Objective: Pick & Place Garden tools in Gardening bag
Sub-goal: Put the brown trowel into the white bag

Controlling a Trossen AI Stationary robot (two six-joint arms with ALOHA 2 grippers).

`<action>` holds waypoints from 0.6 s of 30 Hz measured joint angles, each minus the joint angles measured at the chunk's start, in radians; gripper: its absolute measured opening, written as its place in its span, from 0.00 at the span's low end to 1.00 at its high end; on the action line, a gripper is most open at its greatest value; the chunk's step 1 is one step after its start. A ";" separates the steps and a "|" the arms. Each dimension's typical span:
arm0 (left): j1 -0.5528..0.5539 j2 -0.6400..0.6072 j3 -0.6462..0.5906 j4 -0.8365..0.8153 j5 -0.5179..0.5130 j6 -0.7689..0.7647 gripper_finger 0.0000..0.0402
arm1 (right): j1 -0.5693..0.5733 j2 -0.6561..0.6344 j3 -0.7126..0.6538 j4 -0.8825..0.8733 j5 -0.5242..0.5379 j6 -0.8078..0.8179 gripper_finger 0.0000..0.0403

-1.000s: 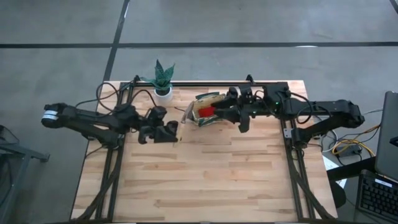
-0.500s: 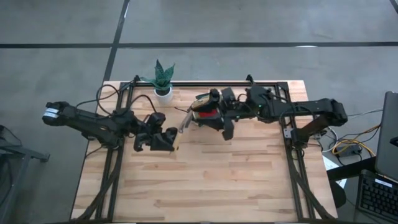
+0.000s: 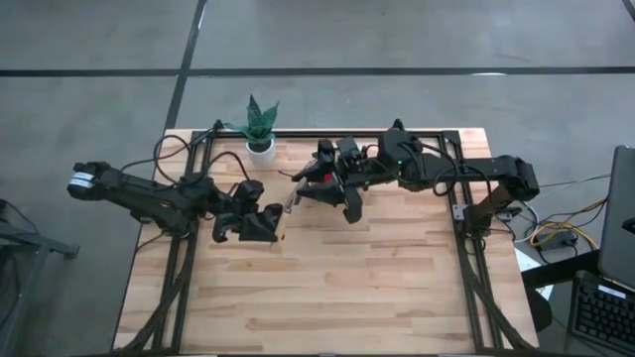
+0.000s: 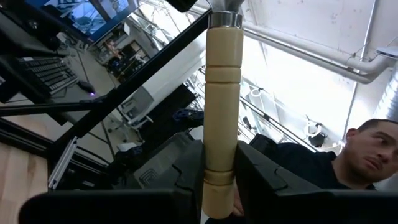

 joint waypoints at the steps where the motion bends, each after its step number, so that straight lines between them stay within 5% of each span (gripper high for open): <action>1: 0.000 0.000 0.000 0.000 0.000 0.000 0.18 | 0.000 0.000 0.000 0.000 -0.002 0.000 0.38; 9: 0.000 0.000 -0.009 0.000 -0.003 0.003 0.20 | 0.003 -0.010 -0.001 0.003 -0.061 -0.003 0.06; 18: 0.000 -0.001 -0.009 -0.037 -0.024 0.009 0.22 | 0.004 -0.026 -0.001 -0.064 -0.063 -0.015 0.02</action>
